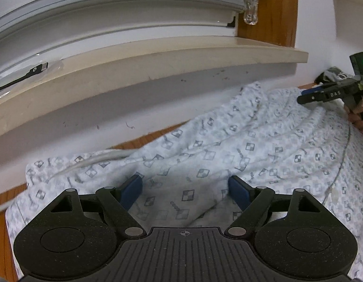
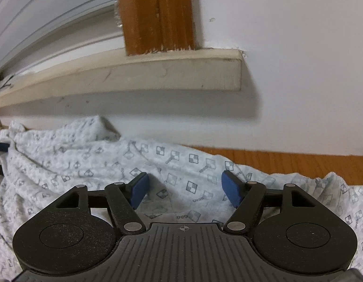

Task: Fold clothes

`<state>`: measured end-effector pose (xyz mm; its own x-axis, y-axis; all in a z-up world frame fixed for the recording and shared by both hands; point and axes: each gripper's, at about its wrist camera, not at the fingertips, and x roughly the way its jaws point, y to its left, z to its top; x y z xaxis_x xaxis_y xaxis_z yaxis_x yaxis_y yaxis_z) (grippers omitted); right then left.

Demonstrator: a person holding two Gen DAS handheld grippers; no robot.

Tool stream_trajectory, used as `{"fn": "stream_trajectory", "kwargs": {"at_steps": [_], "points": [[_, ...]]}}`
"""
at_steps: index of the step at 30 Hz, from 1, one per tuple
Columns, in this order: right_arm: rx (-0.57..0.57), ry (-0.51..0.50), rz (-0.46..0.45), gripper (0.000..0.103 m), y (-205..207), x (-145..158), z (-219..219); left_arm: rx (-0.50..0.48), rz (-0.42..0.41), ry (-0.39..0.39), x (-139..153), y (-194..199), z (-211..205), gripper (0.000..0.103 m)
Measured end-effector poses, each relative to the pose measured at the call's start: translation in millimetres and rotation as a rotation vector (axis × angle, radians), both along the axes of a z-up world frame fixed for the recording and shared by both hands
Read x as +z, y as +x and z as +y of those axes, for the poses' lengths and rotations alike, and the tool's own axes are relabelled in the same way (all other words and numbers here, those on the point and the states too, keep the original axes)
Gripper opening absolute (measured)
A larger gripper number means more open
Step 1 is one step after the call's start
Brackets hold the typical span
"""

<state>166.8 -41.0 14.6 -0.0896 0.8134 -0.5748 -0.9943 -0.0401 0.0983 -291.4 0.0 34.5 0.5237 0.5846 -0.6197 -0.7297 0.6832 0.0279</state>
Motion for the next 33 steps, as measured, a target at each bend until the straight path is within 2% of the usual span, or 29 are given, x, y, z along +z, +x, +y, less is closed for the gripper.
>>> {"fn": "stream_trajectory", "kwargs": {"at_steps": [5,9,13,15,16,18,20,22,28,33], "points": [[0.009,0.001,-0.001,0.068,1.8,0.1,13.7,-0.001,0.006,0.005,-0.6,3.6,7.2,0.086],[0.008,-0.007,-0.056,0.069,-6.5,-0.3,15.9,0.039,0.023,0.018,5.0,5.2,0.8,0.086],[0.005,-0.005,-0.088,0.069,-11.4,-0.9,13.0,0.031,0.004,0.102,24.5,-4.2,-40.6,0.087],[0.006,0.018,-0.104,0.069,-13.8,1.9,7.6,0.03,0.007,0.102,28.1,-12.5,-63.7,0.087],[-0.002,0.053,-0.112,0.069,-16.0,7.9,-2.2,0.033,0.014,0.088,28.6,-17.2,-74.8,0.087],[-0.047,0.117,-0.063,0.071,-16.6,26.7,-32.4,0.026,0.014,0.062,30.0,-28.6,-94.8,0.087],[-0.042,0.105,-0.012,0.072,-17.6,44.4,-65.5,0.007,0.013,0.055,29.6,-39.6,-111.4,0.084],[-0.003,0.108,-0.062,0.077,-24.1,52.4,-108.1,0.016,0.028,0.049,25.9,-48.2,-123.5,0.077],[-0.081,-0.004,-0.106,0.074,2.5,23.8,-208.7,0.037,0.082,0.009,16.4,-65.4,-141.2,0.056],[-0.12,-0.051,-0.114,0.064,18.7,1.7,-233.3,0.059,0.067,-0.009,11.7,-79.9,-134.7,0.054]]}}
